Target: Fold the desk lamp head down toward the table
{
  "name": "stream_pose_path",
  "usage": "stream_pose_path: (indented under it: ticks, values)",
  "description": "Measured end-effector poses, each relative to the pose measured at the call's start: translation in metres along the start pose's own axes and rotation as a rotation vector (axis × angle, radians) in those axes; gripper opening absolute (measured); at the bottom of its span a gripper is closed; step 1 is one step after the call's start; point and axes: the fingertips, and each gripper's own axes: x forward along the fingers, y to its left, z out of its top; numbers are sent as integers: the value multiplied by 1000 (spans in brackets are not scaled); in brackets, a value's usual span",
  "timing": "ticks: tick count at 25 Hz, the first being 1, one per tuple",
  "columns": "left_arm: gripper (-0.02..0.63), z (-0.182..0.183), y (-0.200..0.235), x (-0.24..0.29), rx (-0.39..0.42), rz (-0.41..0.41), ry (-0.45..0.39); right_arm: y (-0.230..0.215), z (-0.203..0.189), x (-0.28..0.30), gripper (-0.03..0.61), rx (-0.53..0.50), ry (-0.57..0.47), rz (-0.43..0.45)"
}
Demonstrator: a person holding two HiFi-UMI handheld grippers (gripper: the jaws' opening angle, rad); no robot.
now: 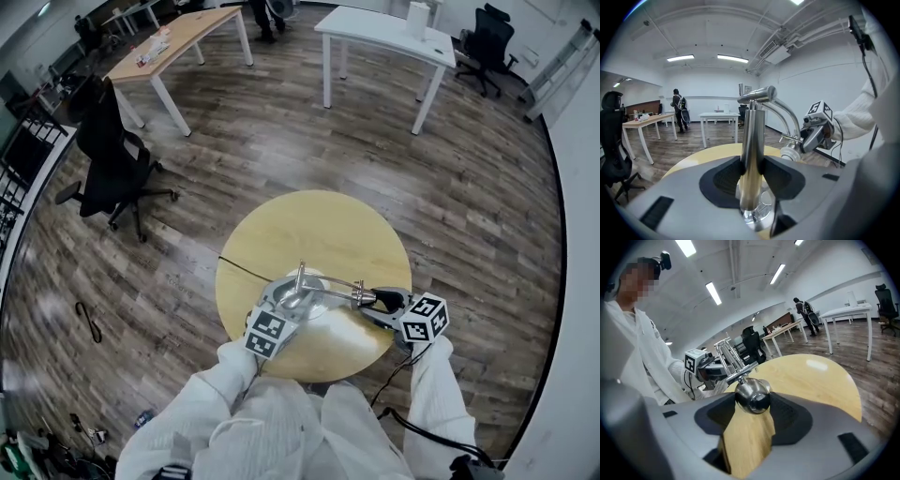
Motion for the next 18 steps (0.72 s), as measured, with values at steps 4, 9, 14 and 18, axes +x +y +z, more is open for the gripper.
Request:
stream_pose_path:
  ticks: [4,9,14,18]
  values:
    - [146,2,1,-2,-5,1,3,0,-8,24,226,51,2,31]
    - [146,2,-2,-1,-9,9,2,-1,-15,34,230,78,-8,58]
    - [146,6,-1,-2,-9,4,-3,-2,-14,36,230,74,-17,58]
    - [146,3,0,-1,-8,-1,-18,-2,-16,32,232,89,-22,42]
